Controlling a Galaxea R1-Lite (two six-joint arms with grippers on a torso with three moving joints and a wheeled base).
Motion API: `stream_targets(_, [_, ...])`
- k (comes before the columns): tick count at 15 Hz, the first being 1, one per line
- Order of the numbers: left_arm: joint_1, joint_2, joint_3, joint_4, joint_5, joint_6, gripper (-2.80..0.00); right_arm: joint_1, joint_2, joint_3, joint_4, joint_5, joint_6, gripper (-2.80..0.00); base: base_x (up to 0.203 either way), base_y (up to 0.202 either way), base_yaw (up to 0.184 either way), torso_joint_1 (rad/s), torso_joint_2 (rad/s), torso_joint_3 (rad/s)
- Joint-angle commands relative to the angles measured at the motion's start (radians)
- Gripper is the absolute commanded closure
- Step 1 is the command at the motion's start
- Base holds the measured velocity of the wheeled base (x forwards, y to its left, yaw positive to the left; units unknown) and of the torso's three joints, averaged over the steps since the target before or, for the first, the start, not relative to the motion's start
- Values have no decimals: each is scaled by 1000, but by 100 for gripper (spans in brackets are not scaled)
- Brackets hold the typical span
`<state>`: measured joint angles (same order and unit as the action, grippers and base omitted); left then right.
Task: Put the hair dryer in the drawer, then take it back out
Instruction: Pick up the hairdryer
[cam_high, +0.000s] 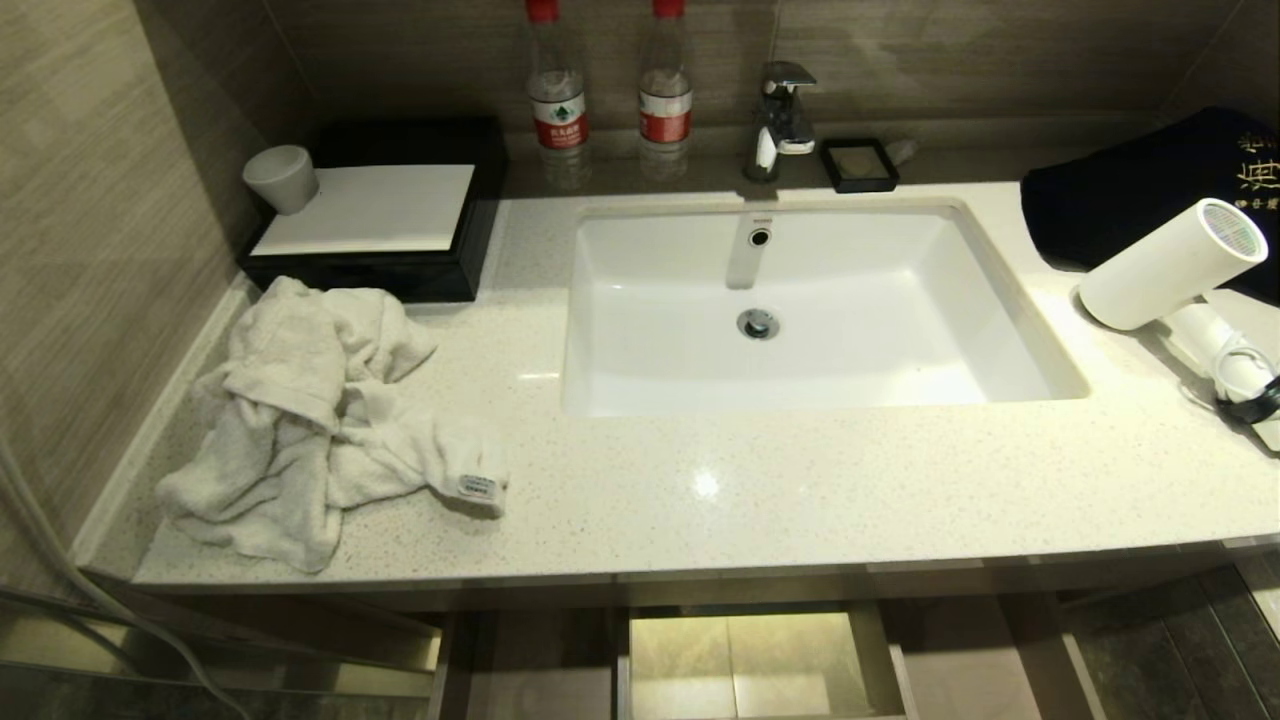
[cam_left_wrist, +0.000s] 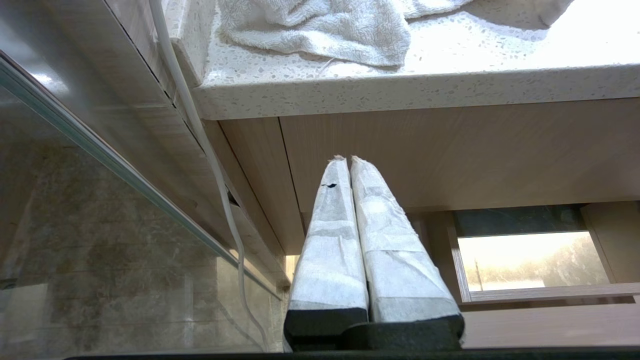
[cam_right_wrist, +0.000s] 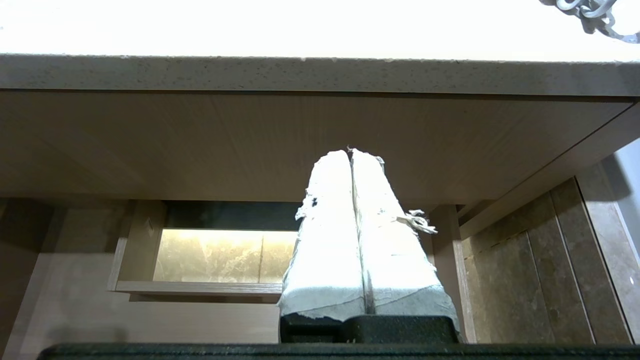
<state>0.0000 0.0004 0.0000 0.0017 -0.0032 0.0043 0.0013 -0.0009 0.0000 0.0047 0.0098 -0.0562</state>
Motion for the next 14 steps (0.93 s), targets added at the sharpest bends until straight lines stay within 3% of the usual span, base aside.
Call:
stream_targets(1, [0,1,2,0,0,0,0,0,1,0,0,-2,-1,0,0,0,0,0,0,0])
stream_targets(6, [0,1,2,0,0,0,0,0,1,0,3,-2,2,0,0,0,0,81,-211,-126])
stream_targets(12, [0,1,1,0,0,0,0,0,1,1,-1,-5,3,0,0,0,0,0,0,0])
stream_targets(14, [0,1,2,0,0,0,0,0,4,-54,-2,-15,10,0,0,0,0,0,0,0])
